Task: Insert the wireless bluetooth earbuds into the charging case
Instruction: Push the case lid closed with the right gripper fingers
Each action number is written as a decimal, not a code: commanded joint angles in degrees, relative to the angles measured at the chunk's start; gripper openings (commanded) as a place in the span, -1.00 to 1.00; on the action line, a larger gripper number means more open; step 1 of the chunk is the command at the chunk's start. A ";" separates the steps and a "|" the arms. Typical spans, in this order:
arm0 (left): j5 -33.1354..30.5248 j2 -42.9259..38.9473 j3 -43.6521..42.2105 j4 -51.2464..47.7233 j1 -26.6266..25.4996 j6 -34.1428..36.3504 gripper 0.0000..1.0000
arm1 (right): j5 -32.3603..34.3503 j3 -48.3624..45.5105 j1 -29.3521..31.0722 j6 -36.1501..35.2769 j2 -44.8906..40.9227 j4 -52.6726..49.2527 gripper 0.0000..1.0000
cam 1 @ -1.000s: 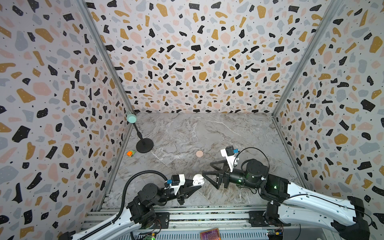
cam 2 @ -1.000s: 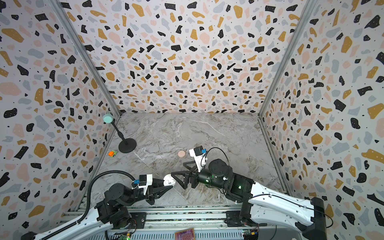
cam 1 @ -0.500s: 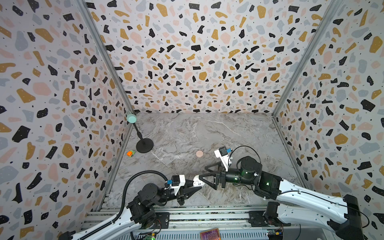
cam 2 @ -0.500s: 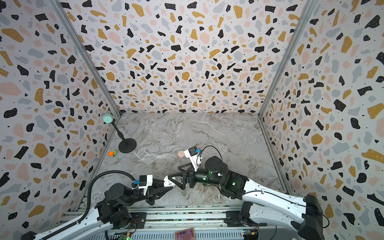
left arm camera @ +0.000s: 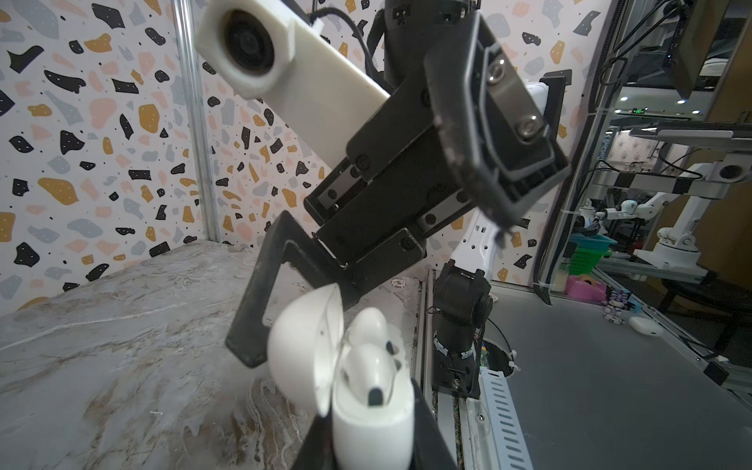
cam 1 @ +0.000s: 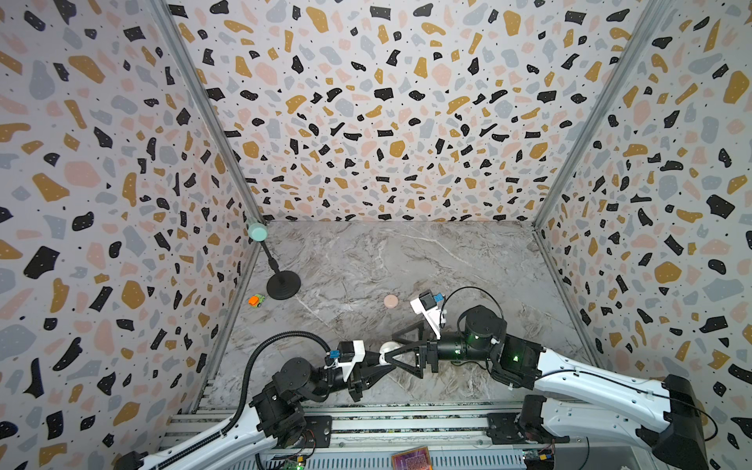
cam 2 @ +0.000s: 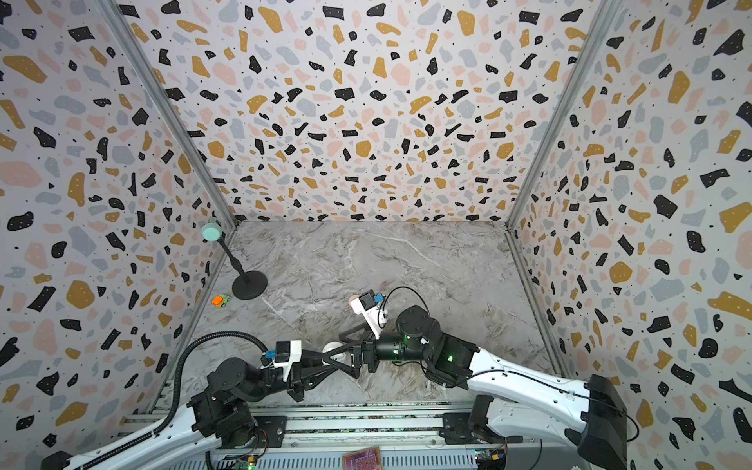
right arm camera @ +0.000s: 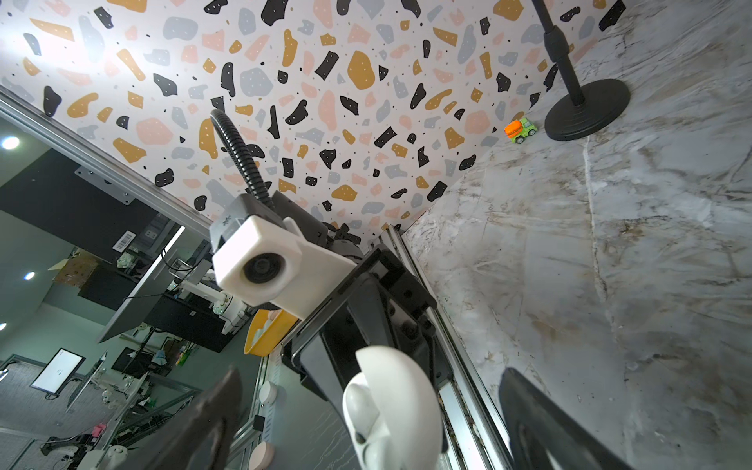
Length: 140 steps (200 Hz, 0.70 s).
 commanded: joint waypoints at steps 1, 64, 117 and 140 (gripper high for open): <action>-1.60 0.08 0.59 2.10 0.31 -1.00 -1.00 | -1.57 -0.62 -0.10 0.09 -2.12 2.02 0.98; -4.36 0.19 0.77 1.05 0.40 -1.33 -1.00 | -4.37 -1.89 -0.08 0.52 -4.42 3.34 0.98; -5.12 0.37 0.85 0.69 0.42 -1.65 -1.00 | -6.43 -2.65 -0.03 1.06 -5.83 5.40 0.98; -5.19 0.40 0.94 0.51 0.47 -1.64 -1.00 | -7.13 -3.00 -0.04 1.26 -6.97 6.54 0.98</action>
